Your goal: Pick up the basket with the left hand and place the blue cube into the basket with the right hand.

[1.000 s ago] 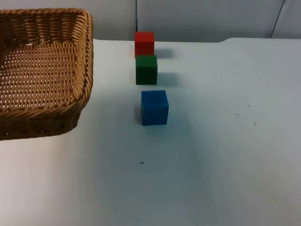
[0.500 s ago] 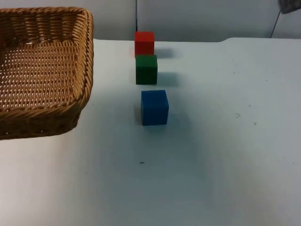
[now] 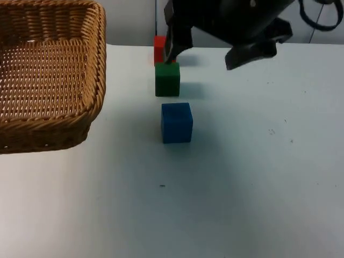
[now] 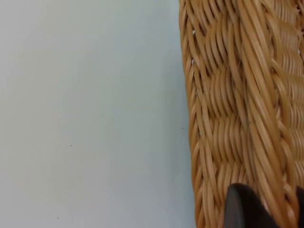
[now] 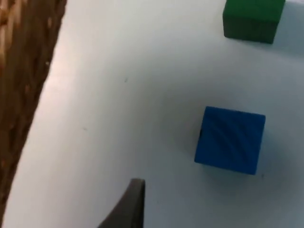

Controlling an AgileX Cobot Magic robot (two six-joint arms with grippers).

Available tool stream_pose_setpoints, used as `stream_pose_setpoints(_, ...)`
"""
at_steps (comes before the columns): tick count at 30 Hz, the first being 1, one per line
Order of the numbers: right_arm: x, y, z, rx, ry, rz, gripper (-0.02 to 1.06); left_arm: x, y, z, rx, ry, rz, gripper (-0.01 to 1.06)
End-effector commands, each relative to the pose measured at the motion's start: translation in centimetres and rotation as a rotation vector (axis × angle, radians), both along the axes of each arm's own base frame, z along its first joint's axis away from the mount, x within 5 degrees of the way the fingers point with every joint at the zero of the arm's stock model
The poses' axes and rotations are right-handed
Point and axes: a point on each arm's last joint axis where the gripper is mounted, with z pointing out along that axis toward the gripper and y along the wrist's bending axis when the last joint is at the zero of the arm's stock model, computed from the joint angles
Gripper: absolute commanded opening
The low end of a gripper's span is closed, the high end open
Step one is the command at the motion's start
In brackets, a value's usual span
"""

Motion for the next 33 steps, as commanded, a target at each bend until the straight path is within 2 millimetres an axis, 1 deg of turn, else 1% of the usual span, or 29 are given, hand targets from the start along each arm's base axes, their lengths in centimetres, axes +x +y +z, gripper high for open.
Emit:
stream_pose_setpoints(1, 0.4, 0.4, -1.0, -0.001, 0.003, -0.016, 0.95, 0.0, -0.2, 0.6, -0.033, -0.031, 0.003, 0.0)
stream_pose_setpoints(4, 0.9, 0.7, -3.4, -0.013, 0.053, -0.046, 0.94, -0.1, -0.3, 0.7, -0.033, -0.035, 0.001, 0.0)
stream_pose_setpoints(5, 0.9, 0.7, -3.4, -0.013, 0.053, -0.046, 0.94, -0.1, -0.3, 0.7, -0.033, -0.035, 0.001, 0.0)
stream_pose_setpoints(7, 1.1, 1.3, -4.9, -0.026, 0.078, -0.047, 0.94, -0.1, -0.3, 0.7, -0.033, -0.035, 0.001, 0.0)
stream_pose_setpoints(11, 1.8, 2.2, -6.5, -0.048, 0.089, -0.038, 0.94, -0.1, -0.3, 0.7, -0.034, -0.034, -0.003, 0.0)
stream_pose_setpoints(12, 1.8, 2.2, -6.5, -0.048, 0.089, -0.038, 0.94, -0.1, -0.3, 0.7, -0.034, -0.034, -0.003, 0.0)
stream_pose_setpoints(16, 2.8, 2.8, -7.6, -0.057, 0.094, -0.045, 0.93, -0.1, -0.3, 0.7, -0.034, -0.034, -0.003, 0.0)
stream_pose_setpoints(27, 3.5, 3.0, -9.1, -0.099, 0.057, -0.014, 0.93, -0.1, -0.3, 0.7, -0.036, -0.035, -0.001, 0.0)
stream_pose_setpoints(30, 3.6, 3.0, -10.2, -0.107, 0.068, -0.014, 0.87, -0.1, -0.3, 0.8, -0.038, -0.036, 0.001, 0.0)
stream_pose_setpoints(32, 3.7, 3.0, -10.7, -0.108, 0.068, -0.014, 0.78, -0.1, -0.3, 0.8, -0.038, -0.036, 0.001, 0.0)
stream_pose_setpoints(33, 3.7, 3.0, -10.7, -0.108, 0.068, -0.014, 0.78, -0.1, -0.3, 0.8, -0.038, -0.036, 0.001, 0.0)
